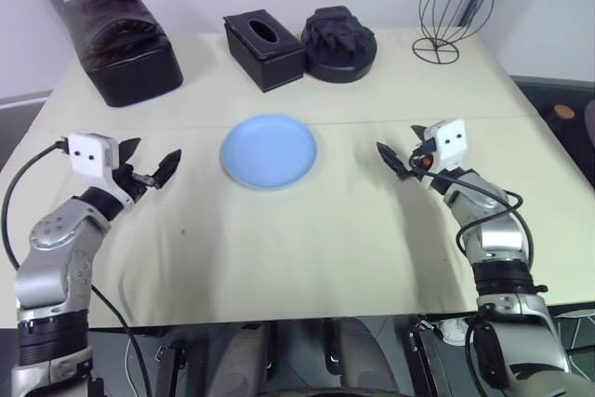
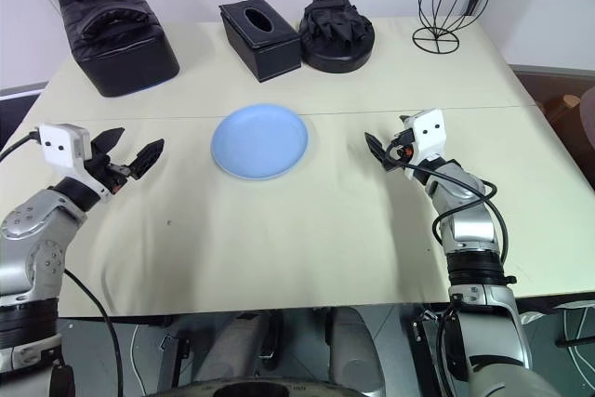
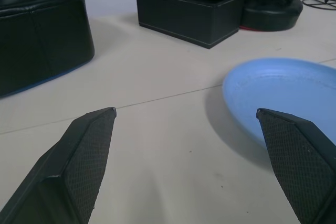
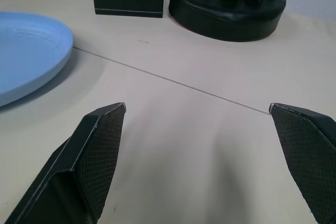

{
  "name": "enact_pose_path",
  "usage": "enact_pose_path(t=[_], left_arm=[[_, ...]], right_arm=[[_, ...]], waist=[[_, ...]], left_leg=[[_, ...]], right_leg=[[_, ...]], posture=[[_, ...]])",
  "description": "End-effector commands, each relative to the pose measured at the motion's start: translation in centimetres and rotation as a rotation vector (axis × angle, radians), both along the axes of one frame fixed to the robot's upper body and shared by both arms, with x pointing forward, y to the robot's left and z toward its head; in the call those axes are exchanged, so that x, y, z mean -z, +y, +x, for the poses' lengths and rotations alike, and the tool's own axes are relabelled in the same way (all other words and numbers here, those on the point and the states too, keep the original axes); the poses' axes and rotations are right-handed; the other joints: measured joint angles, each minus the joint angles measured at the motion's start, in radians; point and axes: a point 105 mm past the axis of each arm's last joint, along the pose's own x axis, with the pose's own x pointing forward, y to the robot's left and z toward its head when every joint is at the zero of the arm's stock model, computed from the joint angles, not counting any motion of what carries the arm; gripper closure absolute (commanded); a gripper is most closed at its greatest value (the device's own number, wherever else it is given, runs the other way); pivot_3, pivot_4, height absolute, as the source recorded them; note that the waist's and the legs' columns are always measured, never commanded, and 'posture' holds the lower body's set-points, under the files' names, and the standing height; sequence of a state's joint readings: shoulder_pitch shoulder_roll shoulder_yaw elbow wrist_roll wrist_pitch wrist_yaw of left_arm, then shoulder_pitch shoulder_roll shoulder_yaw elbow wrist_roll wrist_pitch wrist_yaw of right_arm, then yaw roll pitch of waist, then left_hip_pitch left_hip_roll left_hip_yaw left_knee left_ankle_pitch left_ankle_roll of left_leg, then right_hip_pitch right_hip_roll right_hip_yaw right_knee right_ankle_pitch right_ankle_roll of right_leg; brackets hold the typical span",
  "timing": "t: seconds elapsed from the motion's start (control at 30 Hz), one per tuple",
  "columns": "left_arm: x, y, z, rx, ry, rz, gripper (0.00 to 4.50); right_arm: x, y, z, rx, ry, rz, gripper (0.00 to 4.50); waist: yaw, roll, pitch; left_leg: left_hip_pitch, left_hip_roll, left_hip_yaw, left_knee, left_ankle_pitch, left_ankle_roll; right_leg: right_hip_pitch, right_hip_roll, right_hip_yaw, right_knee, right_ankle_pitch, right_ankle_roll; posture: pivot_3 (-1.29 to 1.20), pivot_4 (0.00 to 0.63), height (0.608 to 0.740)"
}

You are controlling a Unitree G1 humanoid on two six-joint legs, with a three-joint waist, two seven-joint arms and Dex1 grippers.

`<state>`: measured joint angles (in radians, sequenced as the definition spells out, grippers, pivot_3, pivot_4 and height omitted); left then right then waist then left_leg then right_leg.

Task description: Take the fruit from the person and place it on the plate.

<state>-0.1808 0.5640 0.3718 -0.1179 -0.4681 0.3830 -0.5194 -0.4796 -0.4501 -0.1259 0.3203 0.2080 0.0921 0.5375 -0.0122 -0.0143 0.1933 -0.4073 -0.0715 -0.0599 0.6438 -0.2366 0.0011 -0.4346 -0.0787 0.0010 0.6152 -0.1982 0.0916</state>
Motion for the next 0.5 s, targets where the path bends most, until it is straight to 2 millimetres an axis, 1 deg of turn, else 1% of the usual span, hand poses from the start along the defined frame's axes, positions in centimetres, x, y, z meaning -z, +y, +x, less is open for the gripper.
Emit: enact_pose_path(t=[0.03,0.5], left_arm=[[-1.09,0.38,-0.12,-0.013,-0.05,0.003,0.0],[-1.07,0.43,-0.13,-0.017,-0.052,0.003,0.0]], right_arm=[[-0.88,-0.27,-0.08,0.006,-0.036,-0.006,0.02],[-0.82,-0.3,-0.07,0.004,-0.033,-0.009,0.02]], waist=[[0.0,0.0,0.0],[0.0,0.0,0.0]], left_leg=[[0.0,0.0,0.0,0.0,0.0,0.0],[0.0,0.0,0.0,0.0,0.0,0.0]], right_leg=[[0.0,0.0,0.0,0.0,0.0,0.0],[0.0,0.0,0.0,0.0,0.0,0.0]], posture=[[0.0,0.15,0.74],[0.0,0.15,0.74]])
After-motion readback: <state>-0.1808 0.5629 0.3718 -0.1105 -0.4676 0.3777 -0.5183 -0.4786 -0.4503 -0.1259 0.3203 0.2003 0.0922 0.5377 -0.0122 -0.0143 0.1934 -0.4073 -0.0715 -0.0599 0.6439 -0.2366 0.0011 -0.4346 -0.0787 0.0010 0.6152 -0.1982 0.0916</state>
